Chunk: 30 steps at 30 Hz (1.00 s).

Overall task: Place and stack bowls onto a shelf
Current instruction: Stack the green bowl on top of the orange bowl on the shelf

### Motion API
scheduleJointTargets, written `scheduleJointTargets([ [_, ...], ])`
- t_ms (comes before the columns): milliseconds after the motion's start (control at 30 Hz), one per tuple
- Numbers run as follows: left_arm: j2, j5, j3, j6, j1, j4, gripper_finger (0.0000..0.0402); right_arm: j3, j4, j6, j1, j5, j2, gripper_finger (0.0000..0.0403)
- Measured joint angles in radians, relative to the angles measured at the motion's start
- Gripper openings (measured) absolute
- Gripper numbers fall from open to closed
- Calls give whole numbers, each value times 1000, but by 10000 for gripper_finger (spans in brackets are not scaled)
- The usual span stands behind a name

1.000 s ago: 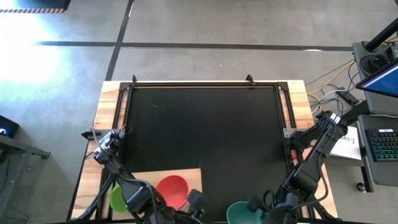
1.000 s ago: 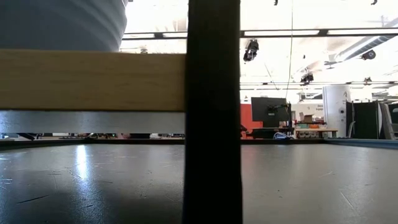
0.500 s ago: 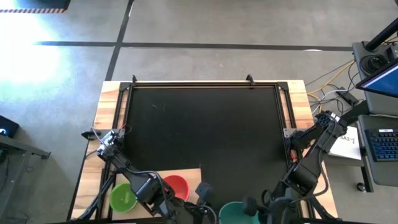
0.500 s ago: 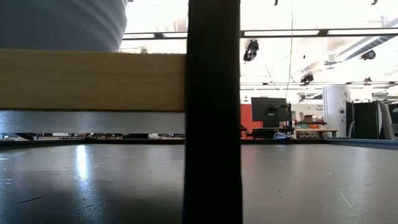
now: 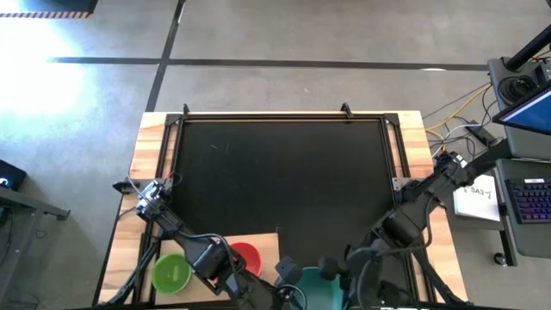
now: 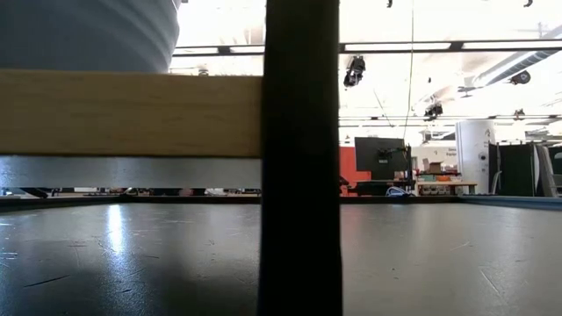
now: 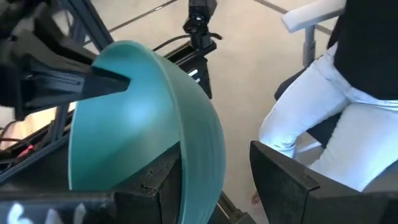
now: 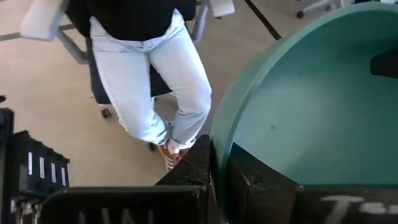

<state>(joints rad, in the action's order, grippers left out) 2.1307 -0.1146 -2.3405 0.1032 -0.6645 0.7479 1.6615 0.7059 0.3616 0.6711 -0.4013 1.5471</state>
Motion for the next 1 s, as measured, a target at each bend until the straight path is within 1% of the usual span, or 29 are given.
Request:
scheduleJointTargets([
  [133,0,99,0,7,16,-3,158,0,0,57,-23,-56,5,12],
  [267,0,116,0,13,26,2,146,0,0,63,-37,-65,6,12],
  [367,0,136,0,22,33,6,115,0,0,96,-37,-62,6,12],
  [533,0,187,0,23,49,16,31,0,0,137,-37,-65,8,12],
  [600,1,203,2,19,52,26,10,0,-4,129,-39,-63,8,13],
  [733,2,244,2,19,56,29,10,0,-22,54,-42,-67,9,13],
  [1000,2,254,2,13,56,38,1,29,4,-14,-52,-70,7,13],
])
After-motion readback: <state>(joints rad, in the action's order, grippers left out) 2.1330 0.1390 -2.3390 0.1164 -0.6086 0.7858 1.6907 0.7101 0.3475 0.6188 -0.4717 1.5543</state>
